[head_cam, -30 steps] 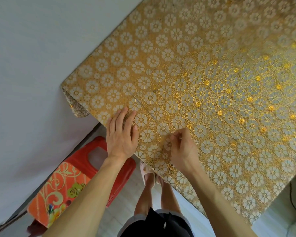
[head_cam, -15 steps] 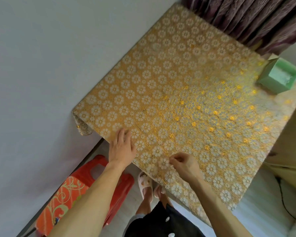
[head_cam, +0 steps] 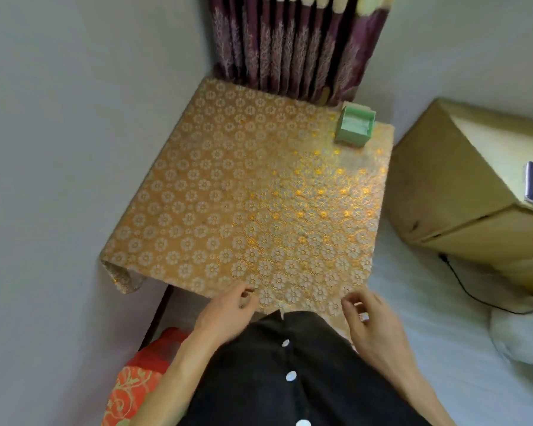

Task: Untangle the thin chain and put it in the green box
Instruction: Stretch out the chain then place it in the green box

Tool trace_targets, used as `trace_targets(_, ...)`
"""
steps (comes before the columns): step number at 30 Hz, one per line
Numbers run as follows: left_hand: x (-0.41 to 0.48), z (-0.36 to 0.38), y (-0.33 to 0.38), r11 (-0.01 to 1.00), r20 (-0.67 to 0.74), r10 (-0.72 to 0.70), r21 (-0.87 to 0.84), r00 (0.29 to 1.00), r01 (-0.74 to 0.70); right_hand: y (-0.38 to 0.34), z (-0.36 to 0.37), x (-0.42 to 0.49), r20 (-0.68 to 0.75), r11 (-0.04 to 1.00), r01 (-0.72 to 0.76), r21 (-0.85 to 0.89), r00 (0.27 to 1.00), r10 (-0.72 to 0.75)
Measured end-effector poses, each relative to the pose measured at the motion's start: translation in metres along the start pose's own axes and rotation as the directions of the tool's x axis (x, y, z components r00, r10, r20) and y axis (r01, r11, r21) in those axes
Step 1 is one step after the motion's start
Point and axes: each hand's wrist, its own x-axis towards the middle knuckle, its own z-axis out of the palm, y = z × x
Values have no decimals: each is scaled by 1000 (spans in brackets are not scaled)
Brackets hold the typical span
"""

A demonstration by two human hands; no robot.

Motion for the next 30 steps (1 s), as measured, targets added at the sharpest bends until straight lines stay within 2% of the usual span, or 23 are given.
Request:
trace_targets(6, -25, 36, 52, 980, 117, 178, 74, 977, -187, 59, -34, -68, -225, 984, -156, 86, 959, 172)
trace_targets(13, -30, 93, 143, 896, 152, 362, 217, 920, -388, 129, -74, -124, -285, 926, -294, 236, 890, 355)
trace_targets(15, -36, 118, 171, 889, 140, 394, 191, 908, -416, 154, -91, -140, -280, 913, -321, 253, 879, 386)
trace_targets(20, -72, 190, 219, 936, 112, 349, 10, 930, -353, 218, -139, -174, -243, 889, -396, 231, 861, 446)
trace_targets(25, -98, 242, 240, 962, 170, 263, 31, 950, -272, 262, -185, -186, -235, 843, -473, 257, 815, 530)
trace_targets(30, -89, 264, 265, 980, 169, 185, 45, 968, -195, 284, -214, -162, -187, 817, -498, 291, 808, 559)
